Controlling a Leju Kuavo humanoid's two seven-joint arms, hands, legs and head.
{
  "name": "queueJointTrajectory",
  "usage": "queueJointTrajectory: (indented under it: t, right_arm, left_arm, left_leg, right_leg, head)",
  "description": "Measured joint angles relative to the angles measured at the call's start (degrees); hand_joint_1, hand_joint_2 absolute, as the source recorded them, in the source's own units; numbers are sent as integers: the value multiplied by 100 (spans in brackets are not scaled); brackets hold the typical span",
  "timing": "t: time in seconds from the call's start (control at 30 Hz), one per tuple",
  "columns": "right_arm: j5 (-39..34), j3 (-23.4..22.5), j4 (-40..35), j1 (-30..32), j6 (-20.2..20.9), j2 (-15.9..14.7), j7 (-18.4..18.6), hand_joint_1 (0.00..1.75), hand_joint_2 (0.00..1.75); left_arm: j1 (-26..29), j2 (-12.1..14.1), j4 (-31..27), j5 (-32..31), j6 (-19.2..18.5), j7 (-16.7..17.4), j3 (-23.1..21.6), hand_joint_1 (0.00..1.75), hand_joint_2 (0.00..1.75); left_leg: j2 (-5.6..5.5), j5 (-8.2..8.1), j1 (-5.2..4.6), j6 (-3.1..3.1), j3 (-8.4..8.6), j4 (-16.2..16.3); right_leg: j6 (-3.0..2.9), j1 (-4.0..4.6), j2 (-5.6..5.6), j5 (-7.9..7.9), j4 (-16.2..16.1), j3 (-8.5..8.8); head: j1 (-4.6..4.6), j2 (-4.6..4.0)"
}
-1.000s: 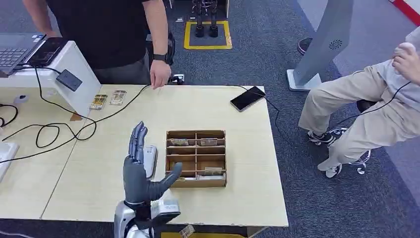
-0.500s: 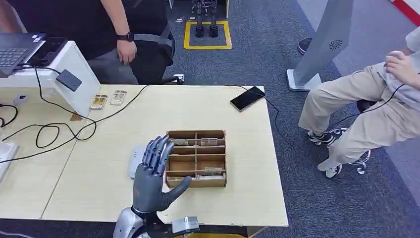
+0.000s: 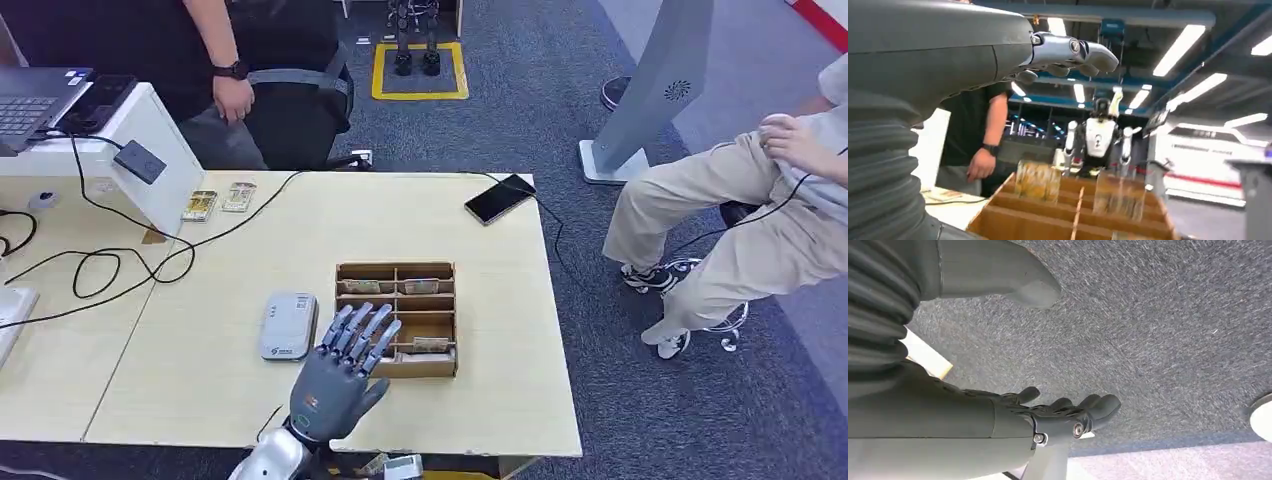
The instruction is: Pass the card to the sensor for recognition and then transmit it.
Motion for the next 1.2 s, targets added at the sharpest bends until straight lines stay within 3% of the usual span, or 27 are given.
queueJointTrajectory:
  t: [0.23, 0.57, 0.93, 1.2]
  right_arm:
    - [-81, 0, 2, 4, 0, -9, 94, 0, 175]
    - [-216, 0, -22, 15, 0, -9, 210, 0, 175]
    - [-280, 0, -125, 24, 0, -9, 324, 0, 175]
    - [-297, 0, -146, 32, 0, -9, 341, 0, 175]
  left_arm:
    - [-274, 17, 660, -107, 2, 697, -173, 0, 175]
    - [-460, -13, 968, -131, 2, 1459, -242, 0, 175]
    - [-450, -77, 926, -155, 7, 1759, -242, 0, 175]
    - [-423, -103, 876, -157, 9, 1772, -242, 0, 175]
  left_leg:
    - [0, 0, 0, 0, -1, 0]
    - [0, 0, 0, 0, 0, 0]
    - [-1, 0, 0, 0, -2, 0]
    - [-1, 0, 0, 0, -2, 0]
  right_leg:
    - [0, 0, 0, 0, 0, 0]
    - [0, 0, 0, 0, 0, 0]
    - [0, 0, 0, 0, 0, 0]
    - [0, 0, 0, 0, 0, 0]
  head:
    - [0, 0]
    - [0, 0]
    - [2, 0]
    - [0, 0]
